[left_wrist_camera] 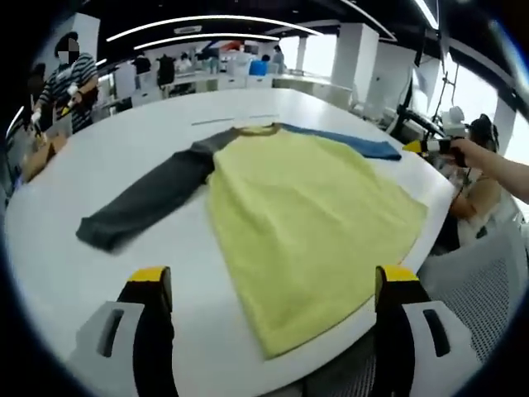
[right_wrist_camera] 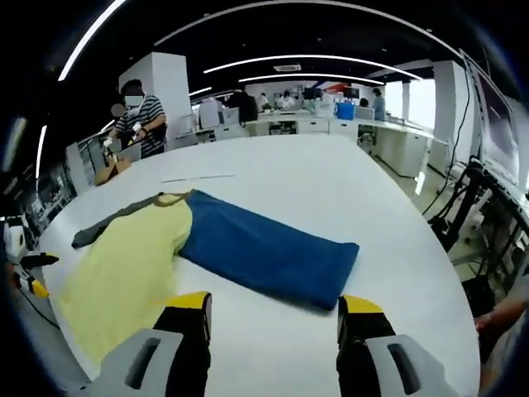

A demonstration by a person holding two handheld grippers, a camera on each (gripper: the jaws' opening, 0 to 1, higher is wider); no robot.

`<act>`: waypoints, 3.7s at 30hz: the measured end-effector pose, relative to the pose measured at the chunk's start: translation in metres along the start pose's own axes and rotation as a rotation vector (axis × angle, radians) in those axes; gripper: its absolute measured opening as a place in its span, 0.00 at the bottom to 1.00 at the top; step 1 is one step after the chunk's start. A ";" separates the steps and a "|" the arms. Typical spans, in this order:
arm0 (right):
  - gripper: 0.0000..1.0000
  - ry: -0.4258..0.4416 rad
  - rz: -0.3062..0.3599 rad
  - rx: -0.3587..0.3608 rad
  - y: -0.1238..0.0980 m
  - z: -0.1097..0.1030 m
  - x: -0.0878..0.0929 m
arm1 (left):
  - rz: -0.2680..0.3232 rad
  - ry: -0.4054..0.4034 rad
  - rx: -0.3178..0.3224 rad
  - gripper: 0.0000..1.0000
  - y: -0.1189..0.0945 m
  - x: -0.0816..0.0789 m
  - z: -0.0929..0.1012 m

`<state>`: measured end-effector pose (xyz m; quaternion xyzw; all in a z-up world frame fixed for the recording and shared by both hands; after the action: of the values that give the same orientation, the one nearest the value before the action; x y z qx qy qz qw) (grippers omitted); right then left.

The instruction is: Fold the garment on the visible template until the final outline fits inside the template.

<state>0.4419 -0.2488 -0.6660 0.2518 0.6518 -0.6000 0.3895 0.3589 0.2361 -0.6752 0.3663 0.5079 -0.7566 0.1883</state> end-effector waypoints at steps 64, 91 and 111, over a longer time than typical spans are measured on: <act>0.00 0.163 -0.011 0.013 0.046 0.026 -0.039 | 0.099 0.074 0.064 0.98 -0.008 -0.018 0.008; 0.00 0.127 0.033 -0.054 0.069 -0.022 -0.096 | 0.100 0.085 0.059 0.99 -0.012 -0.014 0.006; 0.00 0.057 0.043 -0.135 0.088 -0.063 -0.127 | 0.087 0.080 0.072 0.99 -0.010 -0.008 0.010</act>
<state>0.5716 -0.1564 -0.6162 0.2559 0.6960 -0.5387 0.3998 0.3537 0.2310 -0.6608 0.4244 0.4712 -0.7502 0.1874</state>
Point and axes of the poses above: the point that each gripper's makers call its tool centre point, and the gripper's own axes: y roughly forward along the fingers, z roughly to its right, x roughly out of its underside, the point moved 5 cm from there along -y, roughly backward along the fingers, and after that the axes turned 9 degrees about -y, right-handed, at the moved point
